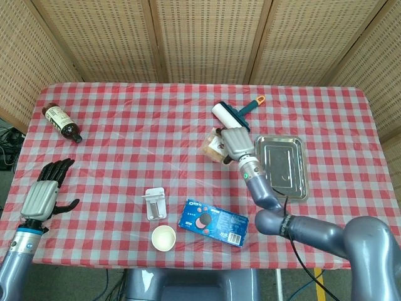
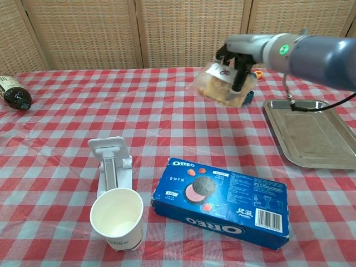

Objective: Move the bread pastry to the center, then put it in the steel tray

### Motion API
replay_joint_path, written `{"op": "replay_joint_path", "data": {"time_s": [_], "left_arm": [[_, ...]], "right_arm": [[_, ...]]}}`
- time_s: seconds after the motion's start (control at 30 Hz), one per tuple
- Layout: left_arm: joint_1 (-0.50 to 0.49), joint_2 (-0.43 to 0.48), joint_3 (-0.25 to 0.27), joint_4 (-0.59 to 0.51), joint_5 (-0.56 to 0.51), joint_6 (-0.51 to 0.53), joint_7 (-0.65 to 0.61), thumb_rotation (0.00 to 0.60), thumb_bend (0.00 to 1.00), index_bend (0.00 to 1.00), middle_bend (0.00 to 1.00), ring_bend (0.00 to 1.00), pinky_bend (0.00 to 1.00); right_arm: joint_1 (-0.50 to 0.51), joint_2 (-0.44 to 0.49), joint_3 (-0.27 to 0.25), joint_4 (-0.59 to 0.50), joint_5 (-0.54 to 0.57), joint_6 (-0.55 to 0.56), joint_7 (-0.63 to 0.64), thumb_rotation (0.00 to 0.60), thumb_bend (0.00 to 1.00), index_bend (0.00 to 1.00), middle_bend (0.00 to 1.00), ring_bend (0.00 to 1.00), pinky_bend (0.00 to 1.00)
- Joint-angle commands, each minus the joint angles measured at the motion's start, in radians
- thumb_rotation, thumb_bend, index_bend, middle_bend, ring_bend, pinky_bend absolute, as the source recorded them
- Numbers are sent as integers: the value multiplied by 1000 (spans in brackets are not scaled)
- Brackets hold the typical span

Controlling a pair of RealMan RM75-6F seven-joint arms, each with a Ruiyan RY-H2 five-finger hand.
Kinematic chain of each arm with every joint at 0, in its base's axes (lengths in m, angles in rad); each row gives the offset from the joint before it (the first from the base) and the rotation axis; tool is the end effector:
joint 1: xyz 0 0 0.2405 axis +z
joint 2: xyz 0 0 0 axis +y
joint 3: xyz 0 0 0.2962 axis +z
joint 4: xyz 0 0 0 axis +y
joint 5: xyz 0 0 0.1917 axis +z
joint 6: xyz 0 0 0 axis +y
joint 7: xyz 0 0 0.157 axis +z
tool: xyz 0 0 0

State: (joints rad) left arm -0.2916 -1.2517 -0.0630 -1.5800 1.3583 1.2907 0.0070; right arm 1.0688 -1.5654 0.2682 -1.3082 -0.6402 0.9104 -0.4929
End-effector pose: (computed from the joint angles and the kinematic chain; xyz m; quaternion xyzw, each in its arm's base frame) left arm -0.3176 0.2645 0.1285 -0.6149 -0.4408 -0.3953 0.5209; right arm -0.1041 -0.4770 0.0193 0.7015 -0.3869 0.3557 0.4814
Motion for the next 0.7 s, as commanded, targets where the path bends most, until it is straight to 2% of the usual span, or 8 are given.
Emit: {"op": "replay_joint_path", "data": {"time_s": [0.03,0.3,0.47,0.7], "left_arm": [[4,-4,2,-7,8,9,17,600,242,0,0,0,0],[7,-12,7,-22,21,17,60,600,242,0,0,0,0],[10,-13,7,-35,33,26,75,600,242,0,0,0,0],[15,-6,10,-49,46,32,73,600,242,0,0,0,0]], "right_arm": [[-81,100,-14,-87,23,69,-12,600,118,573,474,483,545],[-203,174,-81,-80,39,72,37,600,117,572,474,483,545],[-246,160,-103,-33,15,45,76,600,117,571,471,482,544],[-262,124,-104,26,13,14,82,600,117,542,439,453,542]]}}
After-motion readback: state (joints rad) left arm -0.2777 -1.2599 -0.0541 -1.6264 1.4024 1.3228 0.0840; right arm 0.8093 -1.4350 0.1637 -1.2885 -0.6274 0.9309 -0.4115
